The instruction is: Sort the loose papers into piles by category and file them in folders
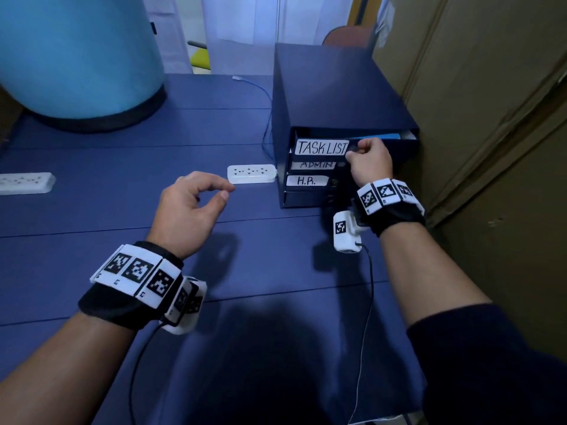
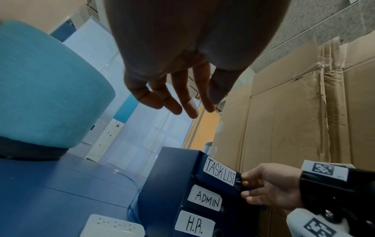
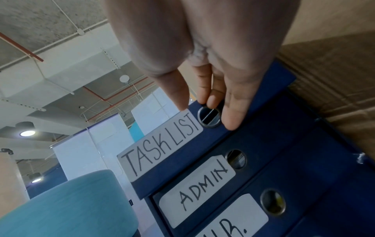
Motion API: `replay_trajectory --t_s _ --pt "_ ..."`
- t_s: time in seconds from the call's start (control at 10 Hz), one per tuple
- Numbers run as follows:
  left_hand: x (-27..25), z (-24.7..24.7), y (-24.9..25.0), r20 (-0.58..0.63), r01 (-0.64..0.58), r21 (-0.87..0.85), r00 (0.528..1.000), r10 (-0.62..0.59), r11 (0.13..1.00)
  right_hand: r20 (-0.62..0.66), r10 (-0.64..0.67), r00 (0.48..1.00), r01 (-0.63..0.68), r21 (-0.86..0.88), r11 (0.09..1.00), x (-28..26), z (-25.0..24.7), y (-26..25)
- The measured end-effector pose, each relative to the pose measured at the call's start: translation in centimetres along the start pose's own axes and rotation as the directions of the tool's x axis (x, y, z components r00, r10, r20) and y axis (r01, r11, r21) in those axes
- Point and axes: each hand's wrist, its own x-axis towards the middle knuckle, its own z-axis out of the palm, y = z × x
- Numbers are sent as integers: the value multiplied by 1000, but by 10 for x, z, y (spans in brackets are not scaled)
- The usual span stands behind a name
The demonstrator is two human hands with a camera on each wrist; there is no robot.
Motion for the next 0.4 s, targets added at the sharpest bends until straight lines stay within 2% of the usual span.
replay_trajectory --t_s 0.2,0.4 --pt "-6 -15 -6 -20 28 26 999 -28 999 104 -6 995 12 -59 998 5 14 -14" --pt "-12 -23 -5 -41 23 15 999 -23 1000 132 -67 989 66 7 998 -6 13 2"
